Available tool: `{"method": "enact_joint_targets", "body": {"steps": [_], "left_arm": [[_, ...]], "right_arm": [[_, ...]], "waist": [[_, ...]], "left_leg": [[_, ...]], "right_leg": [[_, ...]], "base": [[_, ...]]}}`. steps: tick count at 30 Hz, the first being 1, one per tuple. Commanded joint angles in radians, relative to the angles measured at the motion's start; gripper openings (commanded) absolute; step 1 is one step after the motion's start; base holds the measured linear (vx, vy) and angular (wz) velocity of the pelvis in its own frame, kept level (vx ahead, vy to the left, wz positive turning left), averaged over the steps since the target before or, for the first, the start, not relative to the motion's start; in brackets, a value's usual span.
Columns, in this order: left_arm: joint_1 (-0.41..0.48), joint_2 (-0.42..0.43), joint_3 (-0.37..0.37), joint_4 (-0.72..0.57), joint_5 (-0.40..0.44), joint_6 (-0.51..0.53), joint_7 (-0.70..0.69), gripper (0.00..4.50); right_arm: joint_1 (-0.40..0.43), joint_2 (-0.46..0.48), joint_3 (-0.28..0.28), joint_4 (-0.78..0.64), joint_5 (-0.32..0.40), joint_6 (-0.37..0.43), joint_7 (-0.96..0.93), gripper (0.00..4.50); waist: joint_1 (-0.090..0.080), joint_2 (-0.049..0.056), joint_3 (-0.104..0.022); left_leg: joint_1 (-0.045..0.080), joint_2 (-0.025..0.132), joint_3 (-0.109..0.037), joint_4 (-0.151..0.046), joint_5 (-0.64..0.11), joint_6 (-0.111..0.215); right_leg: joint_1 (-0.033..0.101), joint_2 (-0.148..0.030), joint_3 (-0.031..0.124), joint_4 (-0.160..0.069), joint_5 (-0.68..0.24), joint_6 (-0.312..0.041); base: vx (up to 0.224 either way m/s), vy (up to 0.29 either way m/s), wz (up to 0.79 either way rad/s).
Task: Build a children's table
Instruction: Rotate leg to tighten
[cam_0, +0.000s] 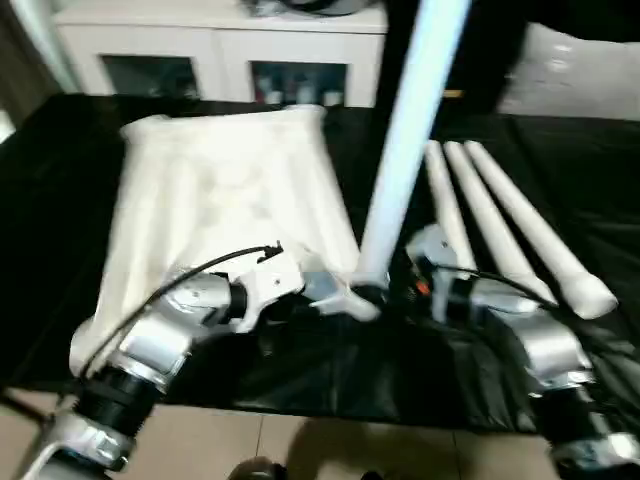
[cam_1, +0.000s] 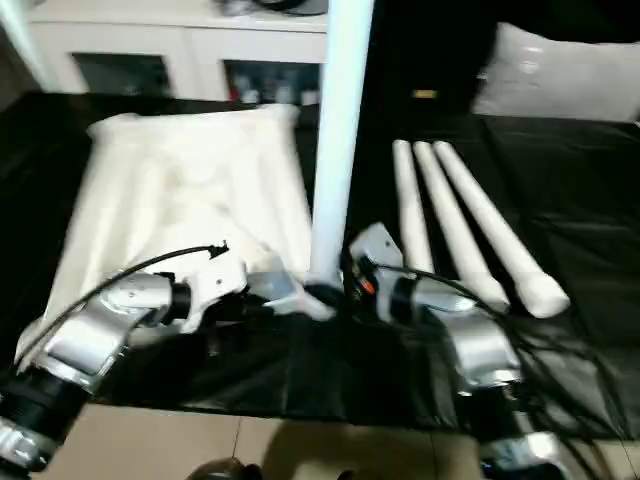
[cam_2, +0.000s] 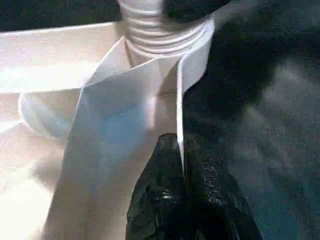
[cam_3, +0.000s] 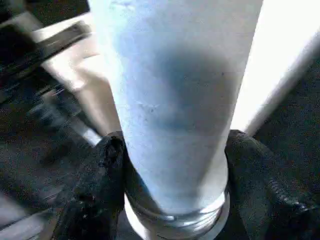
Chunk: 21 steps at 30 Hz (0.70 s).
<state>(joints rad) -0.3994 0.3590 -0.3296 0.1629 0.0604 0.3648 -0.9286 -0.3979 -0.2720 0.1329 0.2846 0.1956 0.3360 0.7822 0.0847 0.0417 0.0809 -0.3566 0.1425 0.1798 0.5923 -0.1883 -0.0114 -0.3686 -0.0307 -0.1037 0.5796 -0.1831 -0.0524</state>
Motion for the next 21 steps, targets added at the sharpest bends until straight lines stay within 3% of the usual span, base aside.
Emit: {"method": "enact_joint_targets", "body": {"steps": [1, 2, 3, 4, 5, 7, 11, 13, 16, 18, 21], "left_arm": [[-0.001, -0.065, -0.028, -0.086, -0.013, 0.052, 0.058, 0.00], [-0.011, -0.150, -0.015, -0.105, 0.014, 0.133, 0.161, 0.00], [-0.011, -0.150, -0.015, -0.105, 0.014, 0.133, 0.161, 0.00], [-0.025, -0.230, -0.011, -0.098, 0.031, 0.174, 0.243, 0.00], [-0.034, -0.275, -0.009, -0.084, 0.039, 0.186, 0.290, 0.00], [-0.054, -0.321, -0.025, -0.050, 0.073, 0.191, 0.350, 0.00], [-0.065, -0.312, -0.050, -0.047, 0.100, 0.205, 0.371, 0.00], [-0.062, -0.293, -0.053, -0.055, 0.113, 0.209, 0.368, 0.00], [-0.061, -0.279, -0.054, -0.059, 0.136, 0.221, 0.373, 0.00], [-0.061, -0.273, -0.048, -0.054, 0.143, 0.220, 0.377, 0.00], [-0.062, -0.253, -0.045, -0.047, 0.139, 0.215, 0.375, 0.00]], "right_arm": [[-0.013, 0.058, 0.023, 0.054, 0.008, 0.064, -0.072, 2.64], [-0.037, 0.102, 0.013, 0.094, -0.003, 0.082, -0.143, 2.64], [-0.037, 0.102, 0.013, 0.094, -0.003, 0.082, -0.143, 2.63], [-0.058, 0.140, -0.001, 0.139, -0.016, 0.101, -0.219, 2.63], [-0.067, 0.156, -0.004, 0.163, -0.026, 0.107, -0.256, 2.63], [-0.075, 0.181, -0.006, 0.192, -0.055, 0.118, -0.309, 2.63], [-0.066, 0.199, -0.031, 0.191, -0.055, 0.116, -0.345, 2.63], [-0.059, 0.201, -0.049, 0.180, -0.039, 0.109, -0.343, 3.32], [-0.058, 0.201, -0.074, 0.176, -0.026, 0.086, -0.343, 3.39], [-0.052, 0.196, -0.083, 0.162, -0.022, 0.061, -0.324, 3.74], [-0.026, 0.167, -0.084, 0.110, -0.016, 0.044, -0.278, 3.87]], "waist": [[-0.002, -0.003, -0.046], [-0.009, -0.013, -0.040], [-0.012, -0.010, -0.041], [-0.011, -0.009, -0.043], [-0.016, -0.009, -0.040], [-0.024, -0.012, -0.042], [-0.022, -0.009, -0.045], [-0.022, -0.009, -0.045], [-0.020, -0.006, -0.045], [-0.019, -0.004, -0.045], [-0.017, -0.003, -0.045]], "left_leg": [[0.020, 0.099, -0.058, -0.070, -0.299, 0.021], [0.022, 0.096, -0.058, -0.070, -0.311, 0.020], [0.026, 0.094, -0.057, -0.068, -0.316, 0.017], [0.030, 0.091, -0.056, -0.064, -0.317, 0.018], [0.023, 0.093, -0.059, -0.068, -0.317, 0.021], [0.029, 0.090, -0.057, -0.067, -0.342, 0.024], [0.022, 0.090, -0.062, -0.070, -0.345, 0.031], [0.021, 0.093, -0.063, -0.073, -0.347, 0.031], [0.020, 0.097, -0.065, -0.075, -0.358, 0.031], [0.021, 0.097, -0.064, -0.075, -0.360, 0.029], [0.019, 0.097, -0.063, -0.076, -0.352, 0.032]], "right_leg": [[0.029, -0.152, 0.068, -0.112, -0.552, -0.087], [0.026, -0.151, 0.065, -0.117, -0.578, -0.083], [0.025, -0.150, 0.063, -0.120, -0.593, -0.076], [0.024, -0.153, 0.063, -0.127, -0.611, -0.061], [0.026, -0.148, 0.059, -0.127, -0.600, -0.056], [0.020, -0.147, 0.053, -0.132, -0.593, -0.045], [0.025, -0.157, 0.050, -0.133, -0.599, -0.024], [0.024, -0.157, 0.052, -0.129, -0.579, -0.028], [0.022, -0.159, 0.055, -0.126, -0.566, -0.038], [0.022, -0.161, 0.055, -0.128, -0.569, -0.038], [0.022, -0.160, 0.058, -0.128, -0.560, -0.039]], "base": [[0.000, 0.000, 0.00], [0.000, 0.000, 0.00], [0.000, 0.000, 0.00], [0.000, 0.000, 0.00], [0.000, 0.000, 0.00], [0.000, 0.000, 0.00], [0.000, 0.000, 0.00], [0.000, 0.000, 0.00], [0.000, 0.000, 0.00], [0.000, 0.000, 0.00], [0.000, 0.000, 0.00]]}}
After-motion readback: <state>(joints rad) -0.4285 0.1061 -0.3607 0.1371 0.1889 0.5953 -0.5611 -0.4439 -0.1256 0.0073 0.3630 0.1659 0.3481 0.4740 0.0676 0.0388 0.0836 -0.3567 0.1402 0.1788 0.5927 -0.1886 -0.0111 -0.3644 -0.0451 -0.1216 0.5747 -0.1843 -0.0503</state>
